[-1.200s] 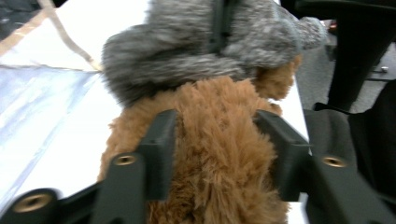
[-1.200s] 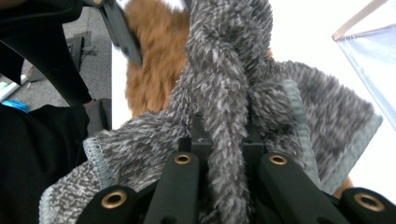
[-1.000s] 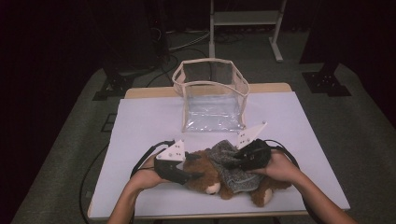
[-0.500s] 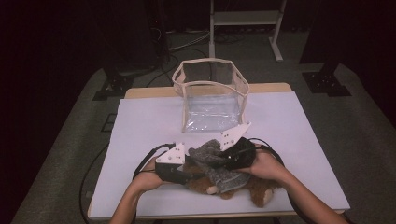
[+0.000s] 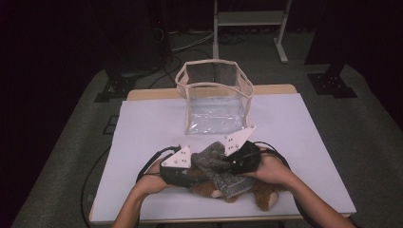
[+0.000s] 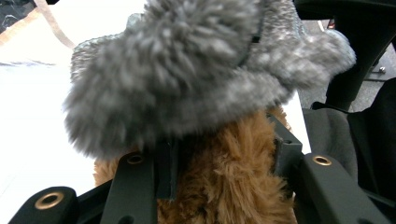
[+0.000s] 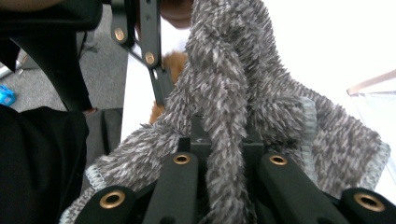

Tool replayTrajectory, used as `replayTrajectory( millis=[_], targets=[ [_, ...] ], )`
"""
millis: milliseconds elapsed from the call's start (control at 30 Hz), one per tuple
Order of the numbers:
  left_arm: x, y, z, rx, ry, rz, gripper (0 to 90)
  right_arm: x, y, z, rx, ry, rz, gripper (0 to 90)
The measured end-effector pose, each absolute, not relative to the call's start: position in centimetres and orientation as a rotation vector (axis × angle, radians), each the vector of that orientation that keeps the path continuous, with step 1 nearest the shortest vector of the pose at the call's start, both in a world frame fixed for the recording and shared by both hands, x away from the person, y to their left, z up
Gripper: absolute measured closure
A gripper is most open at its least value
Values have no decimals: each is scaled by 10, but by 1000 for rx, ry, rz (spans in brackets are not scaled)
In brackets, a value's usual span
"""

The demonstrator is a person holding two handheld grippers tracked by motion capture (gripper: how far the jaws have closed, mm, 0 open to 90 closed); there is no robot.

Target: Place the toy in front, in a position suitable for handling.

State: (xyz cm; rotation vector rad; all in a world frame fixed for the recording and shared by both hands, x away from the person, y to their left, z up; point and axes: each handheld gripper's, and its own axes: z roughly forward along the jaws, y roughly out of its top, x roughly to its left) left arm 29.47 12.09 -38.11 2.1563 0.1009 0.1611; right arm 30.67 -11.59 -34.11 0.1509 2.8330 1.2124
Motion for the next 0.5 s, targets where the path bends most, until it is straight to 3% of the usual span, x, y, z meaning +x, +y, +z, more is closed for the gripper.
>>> replayTrajectory(
  millis=[500],
  targets=[
    [296,124,-380,2159,94,157,551,313,-199,-345,383,2772,1190,808]
  ],
)
